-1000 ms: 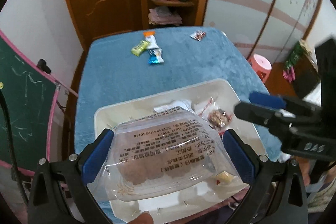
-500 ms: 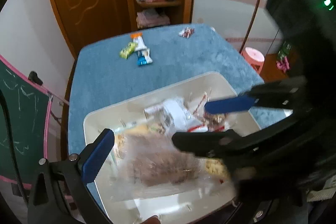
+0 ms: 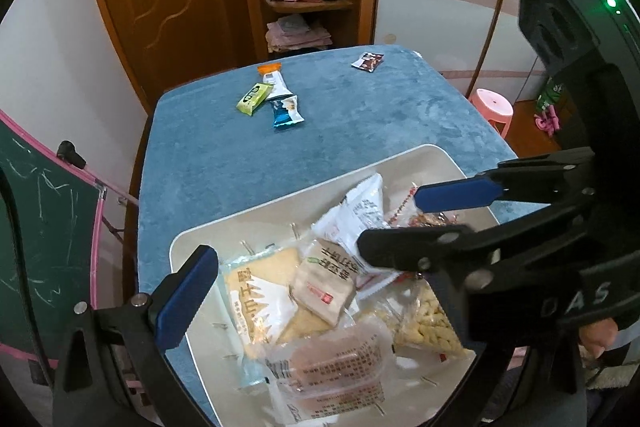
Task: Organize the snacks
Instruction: 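Lift both grippers from the tray and move toward the remaining snacks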
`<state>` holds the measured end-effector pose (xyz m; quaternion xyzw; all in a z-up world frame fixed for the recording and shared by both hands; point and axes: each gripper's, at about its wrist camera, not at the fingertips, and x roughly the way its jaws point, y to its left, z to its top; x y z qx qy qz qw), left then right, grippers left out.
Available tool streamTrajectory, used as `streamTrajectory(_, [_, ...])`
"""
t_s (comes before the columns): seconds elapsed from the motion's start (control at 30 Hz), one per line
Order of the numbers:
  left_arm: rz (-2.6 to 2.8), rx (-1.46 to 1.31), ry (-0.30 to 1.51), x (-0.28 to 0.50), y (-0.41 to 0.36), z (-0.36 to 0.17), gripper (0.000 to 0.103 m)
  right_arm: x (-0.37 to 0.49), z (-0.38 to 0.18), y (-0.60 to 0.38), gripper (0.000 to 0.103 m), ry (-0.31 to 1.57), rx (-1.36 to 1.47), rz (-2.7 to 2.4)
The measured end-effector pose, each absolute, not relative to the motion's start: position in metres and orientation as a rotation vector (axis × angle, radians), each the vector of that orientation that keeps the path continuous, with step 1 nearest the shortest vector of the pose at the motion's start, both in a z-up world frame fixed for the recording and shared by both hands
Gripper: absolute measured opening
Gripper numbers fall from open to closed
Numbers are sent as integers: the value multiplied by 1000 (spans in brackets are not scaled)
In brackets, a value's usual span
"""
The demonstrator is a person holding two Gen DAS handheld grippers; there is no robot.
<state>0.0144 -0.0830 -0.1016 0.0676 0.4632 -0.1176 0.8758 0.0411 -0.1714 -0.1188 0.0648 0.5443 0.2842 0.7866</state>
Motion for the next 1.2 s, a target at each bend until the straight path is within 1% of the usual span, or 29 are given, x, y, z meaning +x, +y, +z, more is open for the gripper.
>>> streamTrajectory(0.27, [-225, 174, 952, 51, -74, -85, 103, 74, -93, -183, 63, 1117, 122, 538])
streamTrajectory(0.47, [-192, 248, 905, 95, -69, -53, 103, 115, -59, -192, 63, 1050, 96, 464])
streamTrajectory(0.73, [-60, 277, 799, 183, -48, 14, 103, 180, 0, -204, 63, 941, 92, 355])
streamTrajectory(0.9, [1, 250, 768, 250, -34, 39, 103, 226, 17, -208, 63, 920, 107, 300])
streamTrajectory(0.97, [25, 242, 773, 274, -30, 38, 103, 247, 14, -207, 63, 922, 108, 273])
streamTrajectory(1.07, [78, 239, 793, 315, -24, 21, 103, 276, -5, -205, 63, 950, 126, 250])
streamTrajectory(1.2, [111, 218, 899, 370, -13, -37, 103, 313, -59, -203, 63, 1060, 179, 227])
